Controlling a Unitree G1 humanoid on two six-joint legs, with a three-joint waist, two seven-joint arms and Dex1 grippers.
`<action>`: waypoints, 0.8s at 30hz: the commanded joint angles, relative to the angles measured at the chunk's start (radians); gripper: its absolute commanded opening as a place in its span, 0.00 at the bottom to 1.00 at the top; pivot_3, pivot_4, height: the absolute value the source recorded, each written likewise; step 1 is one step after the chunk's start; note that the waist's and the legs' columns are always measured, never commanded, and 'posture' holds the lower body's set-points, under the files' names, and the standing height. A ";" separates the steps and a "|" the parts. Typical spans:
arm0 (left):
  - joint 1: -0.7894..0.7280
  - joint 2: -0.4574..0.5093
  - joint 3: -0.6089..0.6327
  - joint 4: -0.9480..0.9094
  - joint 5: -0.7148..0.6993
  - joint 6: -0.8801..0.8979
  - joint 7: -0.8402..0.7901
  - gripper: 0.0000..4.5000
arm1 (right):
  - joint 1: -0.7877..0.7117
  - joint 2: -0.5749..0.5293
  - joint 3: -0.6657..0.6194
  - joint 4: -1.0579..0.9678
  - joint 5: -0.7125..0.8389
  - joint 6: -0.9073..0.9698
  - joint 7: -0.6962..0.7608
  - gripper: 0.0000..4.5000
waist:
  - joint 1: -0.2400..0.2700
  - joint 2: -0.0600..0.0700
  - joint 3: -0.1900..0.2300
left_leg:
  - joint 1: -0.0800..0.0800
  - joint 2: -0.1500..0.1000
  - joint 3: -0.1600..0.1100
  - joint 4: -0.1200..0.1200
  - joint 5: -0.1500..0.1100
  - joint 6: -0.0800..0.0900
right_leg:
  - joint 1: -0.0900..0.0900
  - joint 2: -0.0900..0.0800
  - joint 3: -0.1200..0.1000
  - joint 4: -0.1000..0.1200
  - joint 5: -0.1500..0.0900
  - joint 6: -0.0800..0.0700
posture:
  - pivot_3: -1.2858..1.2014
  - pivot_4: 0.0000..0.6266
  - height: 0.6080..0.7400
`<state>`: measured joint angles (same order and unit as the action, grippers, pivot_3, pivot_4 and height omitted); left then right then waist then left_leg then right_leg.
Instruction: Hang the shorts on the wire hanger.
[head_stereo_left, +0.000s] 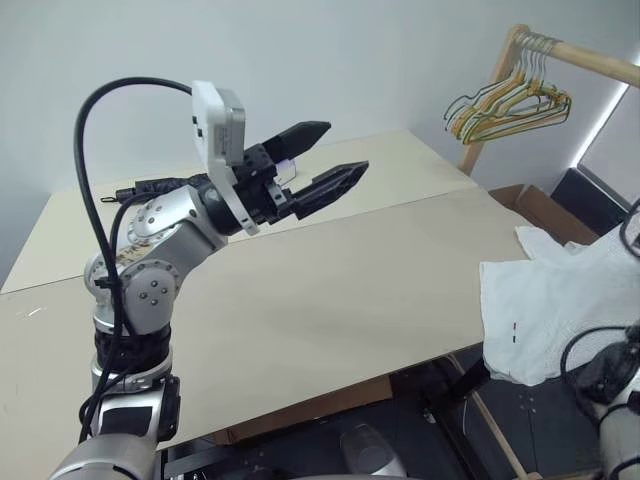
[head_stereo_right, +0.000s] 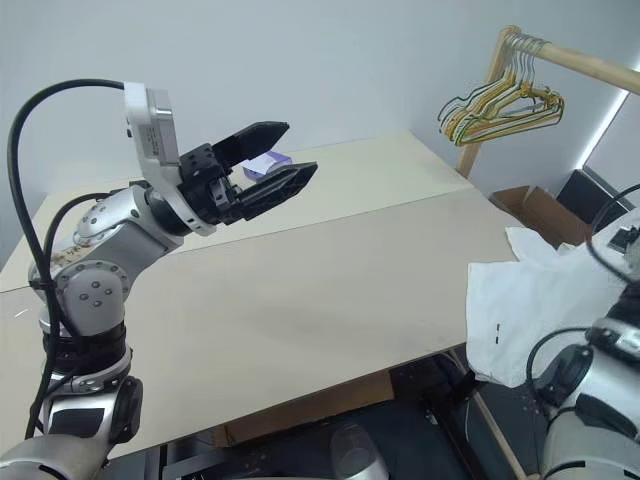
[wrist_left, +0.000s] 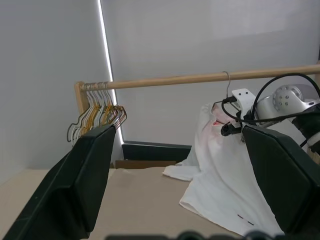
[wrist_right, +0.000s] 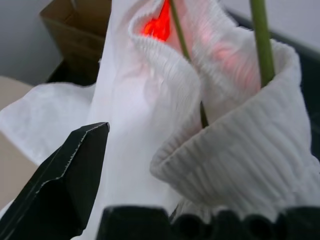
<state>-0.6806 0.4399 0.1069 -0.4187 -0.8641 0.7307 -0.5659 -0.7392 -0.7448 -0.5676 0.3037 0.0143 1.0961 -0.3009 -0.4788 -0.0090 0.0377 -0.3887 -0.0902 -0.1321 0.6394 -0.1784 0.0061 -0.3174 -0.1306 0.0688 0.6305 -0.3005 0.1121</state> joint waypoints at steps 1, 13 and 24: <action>-0.007 0.013 0.013 -0.022 0.005 -0.022 -0.004 0.97 | 0.096 0.053 0.071 -0.191 -0.090 -0.216 -0.072 1.00 | -0.002 0.000 0.000 | 0.000 0.000 0.000 0.000 0.000 0.000 | 0.000 0.000 0.000 0.000 0.000 0.000 | 0.34 0.00 1.00; 0.076 0.039 -0.032 -0.032 0.141 -0.112 -0.012 0.97 | 0.361 0.059 0.350 -0.466 -0.343 -0.856 -0.065 1.00 | -0.004 0.001 0.000 | 0.003 0.000 -0.005 -0.001 0.000 -0.001 | 0.000 0.000 0.002 0.001 0.000 0.000 | 0.34 0.00 1.00; 0.313 0.204 -0.041 -0.023 0.379 -0.230 -0.065 0.97 | 0.318 0.103 0.563 -0.521 0.180 -0.908 0.795 1.00 | 0.037 -0.003 0.001 | 0.003 0.000 -0.008 -0.006 0.000 0.000 | -0.003 0.001 0.002 0.000 0.001 0.000 | 0.40 0.00 1.00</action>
<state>-0.3845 0.6201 0.0241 -0.4151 -0.5074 0.5331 -0.6171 -0.3662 -0.6206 -0.0061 -0.1974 0.1114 0.1666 0.3692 -0.4416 -0.0124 0.0390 -0.3860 -0.0899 -0.1413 0.6330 -0.1783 0.0062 -0.3203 -0.1300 0.0709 0.6303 -0.2999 0.1123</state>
